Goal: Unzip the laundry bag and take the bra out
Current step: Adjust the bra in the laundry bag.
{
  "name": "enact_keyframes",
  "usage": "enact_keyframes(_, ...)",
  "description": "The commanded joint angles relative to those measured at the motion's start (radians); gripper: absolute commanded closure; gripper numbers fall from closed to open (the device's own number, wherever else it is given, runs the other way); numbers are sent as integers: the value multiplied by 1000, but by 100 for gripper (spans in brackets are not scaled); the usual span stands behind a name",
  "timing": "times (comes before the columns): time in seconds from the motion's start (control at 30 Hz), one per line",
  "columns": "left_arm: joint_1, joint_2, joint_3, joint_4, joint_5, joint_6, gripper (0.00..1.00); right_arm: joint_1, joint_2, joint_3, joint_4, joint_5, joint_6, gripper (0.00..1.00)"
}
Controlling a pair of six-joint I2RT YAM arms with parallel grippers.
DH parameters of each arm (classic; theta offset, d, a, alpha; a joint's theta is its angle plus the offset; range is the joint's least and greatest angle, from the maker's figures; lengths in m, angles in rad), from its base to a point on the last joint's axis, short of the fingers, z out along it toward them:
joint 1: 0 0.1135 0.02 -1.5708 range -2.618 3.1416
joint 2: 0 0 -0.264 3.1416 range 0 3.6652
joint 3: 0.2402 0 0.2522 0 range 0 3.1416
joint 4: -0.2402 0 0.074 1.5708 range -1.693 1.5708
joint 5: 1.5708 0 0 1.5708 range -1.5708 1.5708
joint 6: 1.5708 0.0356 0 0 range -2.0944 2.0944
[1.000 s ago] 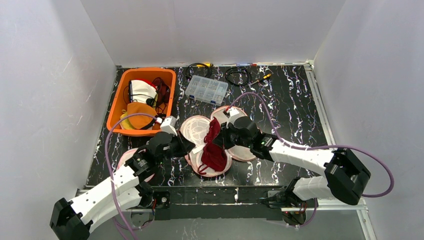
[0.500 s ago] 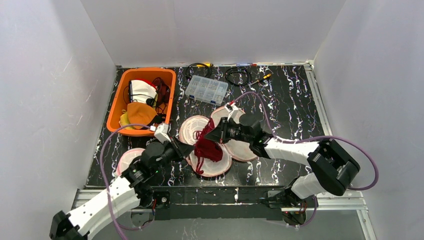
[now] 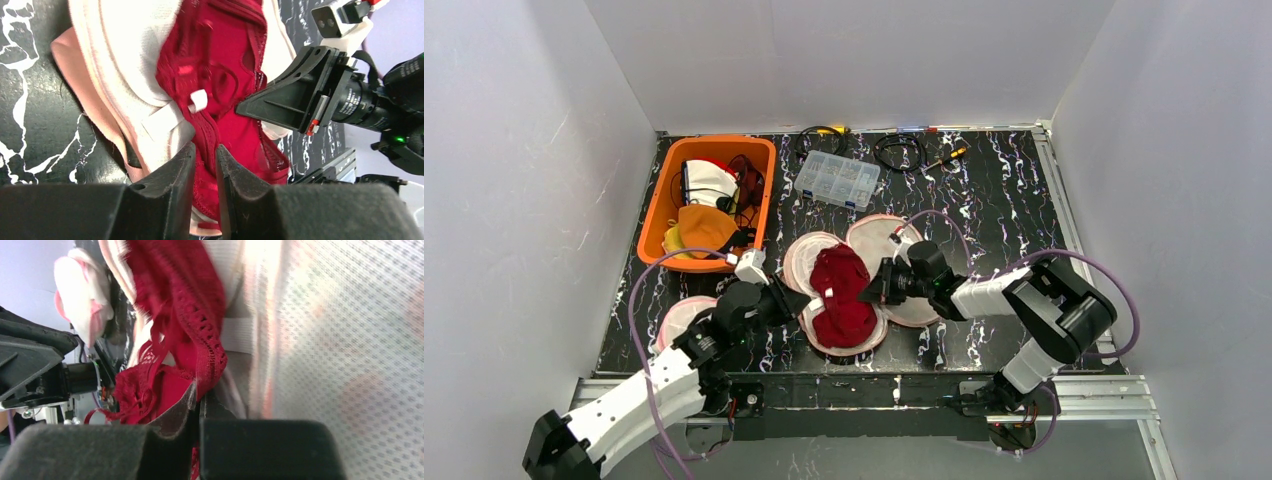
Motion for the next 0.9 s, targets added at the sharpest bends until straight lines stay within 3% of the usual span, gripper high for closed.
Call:
enact_keyframes(0.0, 5, 79, 10, 87, 38, 13, 78, 7, -13, 4, -28, 29, -31, 85)
enact_keyframes(0.13, 6, 131, 30, 128, 66, 29, 70, 6, -68, 15, -144, 93, -70, 55)
enact_keyframes(0.23, 6, 169, 45, 168, 100, 27, 58, 6, -117, 14, -207, 134, -89, 44)
enact_keyframes(0.87, 5, 598, 84, 441, 204, -59, 50, 6, -130, -33, -172, 169, -35, 45)
